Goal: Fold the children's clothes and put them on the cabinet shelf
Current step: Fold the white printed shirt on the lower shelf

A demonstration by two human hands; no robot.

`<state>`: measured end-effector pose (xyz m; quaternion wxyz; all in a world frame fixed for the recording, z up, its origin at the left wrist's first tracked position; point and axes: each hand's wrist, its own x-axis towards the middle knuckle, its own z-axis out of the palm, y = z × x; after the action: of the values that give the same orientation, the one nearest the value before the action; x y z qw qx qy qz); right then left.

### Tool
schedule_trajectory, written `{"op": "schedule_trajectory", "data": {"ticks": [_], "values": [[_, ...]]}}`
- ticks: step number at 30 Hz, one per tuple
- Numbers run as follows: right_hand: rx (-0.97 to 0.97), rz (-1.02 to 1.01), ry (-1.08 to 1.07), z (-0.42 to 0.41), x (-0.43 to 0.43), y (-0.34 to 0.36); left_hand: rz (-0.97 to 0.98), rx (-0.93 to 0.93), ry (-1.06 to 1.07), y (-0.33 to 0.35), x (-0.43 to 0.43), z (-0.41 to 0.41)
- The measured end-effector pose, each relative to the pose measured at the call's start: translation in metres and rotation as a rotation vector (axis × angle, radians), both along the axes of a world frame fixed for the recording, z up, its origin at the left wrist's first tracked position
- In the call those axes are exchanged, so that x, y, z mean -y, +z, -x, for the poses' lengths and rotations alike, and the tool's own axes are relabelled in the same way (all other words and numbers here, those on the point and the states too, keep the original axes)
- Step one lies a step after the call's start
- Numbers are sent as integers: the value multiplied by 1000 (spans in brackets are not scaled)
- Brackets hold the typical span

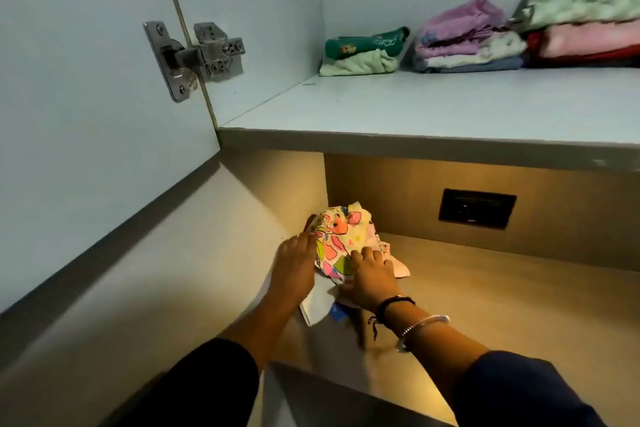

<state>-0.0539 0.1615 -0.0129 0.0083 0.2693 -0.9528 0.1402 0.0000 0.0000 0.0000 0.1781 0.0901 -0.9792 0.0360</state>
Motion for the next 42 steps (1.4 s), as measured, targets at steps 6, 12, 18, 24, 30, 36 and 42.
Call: {"op": "schedule_trajectory", "data": {"ticks": [6,12,18,24,30,36,42], "values": [[-107,162,-93,15,28,-15,-256,-129,-46,3,4,28],[-220,807,-121,14,-21,45,-874,-348,-154,60,-28,31],[-503,858,-45,17,-122,125,-238,-496,-280,103,-80,18],[-554,874,-87,6,-230,161,-597,-413,-240,104,-110,4],[-44,1004,-11,-21,-329,152,-772,130,-372,124,-124,-18],[227,1034,24,-54,-402,138,-1010,495,-595,164,-134,-33],[391,1027,-185,-20,-415,123,-781,776,-582,166,-141,21]]}}
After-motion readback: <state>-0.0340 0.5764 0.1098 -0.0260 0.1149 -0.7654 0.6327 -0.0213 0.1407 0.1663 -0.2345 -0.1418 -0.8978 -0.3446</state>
